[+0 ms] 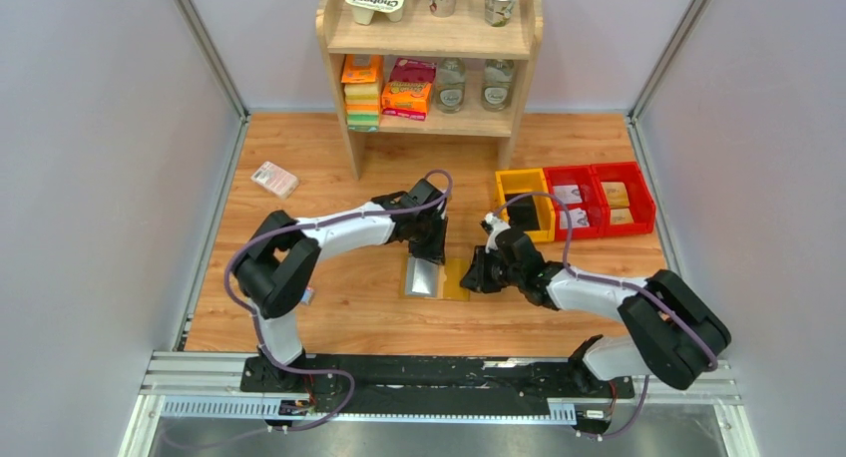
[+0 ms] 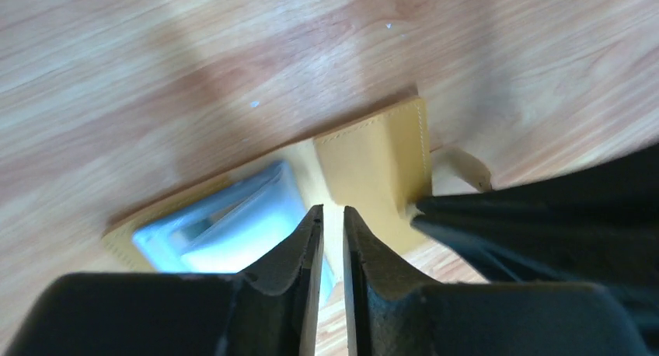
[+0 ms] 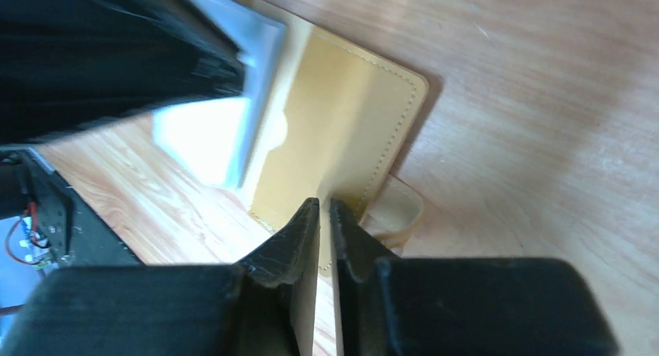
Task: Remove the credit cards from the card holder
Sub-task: Remove the credit card from the card holder.
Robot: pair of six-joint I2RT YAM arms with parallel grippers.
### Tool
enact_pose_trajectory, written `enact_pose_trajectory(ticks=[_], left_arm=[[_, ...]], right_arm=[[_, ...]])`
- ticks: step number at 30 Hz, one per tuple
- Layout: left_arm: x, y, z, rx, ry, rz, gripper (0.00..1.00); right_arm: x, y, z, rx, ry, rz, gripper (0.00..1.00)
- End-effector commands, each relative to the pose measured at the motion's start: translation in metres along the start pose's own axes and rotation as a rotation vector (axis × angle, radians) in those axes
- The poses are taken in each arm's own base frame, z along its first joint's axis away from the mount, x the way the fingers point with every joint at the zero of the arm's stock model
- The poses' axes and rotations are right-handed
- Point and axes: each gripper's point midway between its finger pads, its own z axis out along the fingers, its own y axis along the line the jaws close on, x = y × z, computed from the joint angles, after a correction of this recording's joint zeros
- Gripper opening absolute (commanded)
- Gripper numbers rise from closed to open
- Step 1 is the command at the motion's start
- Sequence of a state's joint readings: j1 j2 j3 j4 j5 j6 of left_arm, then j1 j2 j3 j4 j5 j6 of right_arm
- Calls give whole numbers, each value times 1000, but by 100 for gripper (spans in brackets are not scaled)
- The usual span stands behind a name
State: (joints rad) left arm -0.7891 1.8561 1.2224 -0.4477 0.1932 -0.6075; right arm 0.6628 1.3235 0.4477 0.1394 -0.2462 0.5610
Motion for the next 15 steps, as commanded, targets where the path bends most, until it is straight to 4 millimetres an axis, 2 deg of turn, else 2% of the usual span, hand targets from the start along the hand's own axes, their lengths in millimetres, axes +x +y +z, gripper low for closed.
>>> enact_pose_trajectory(ticks=[1,2,3,7,12,15], left_arm=[[-32,0,-48,36,-183,-68,26],[-27,5,-47,35,-184,-78,33],[-33,4,-60,53,-221,-86,37],[-25,14,-76,60,-251,-116,48],[-12,33,-69,34,-230,-183,53],[-11,41,-65,20,-238,-203,56]], right_arm=[[6,-6,12,2,17,-2,14],[9,-8,13,9,27,1,13],[11,-9,15,12,34,3,13],[17,-13,20,16,56,7,12],[17,-15,23,21,61,6,11],[18,-14,25,15,69,5,10]])
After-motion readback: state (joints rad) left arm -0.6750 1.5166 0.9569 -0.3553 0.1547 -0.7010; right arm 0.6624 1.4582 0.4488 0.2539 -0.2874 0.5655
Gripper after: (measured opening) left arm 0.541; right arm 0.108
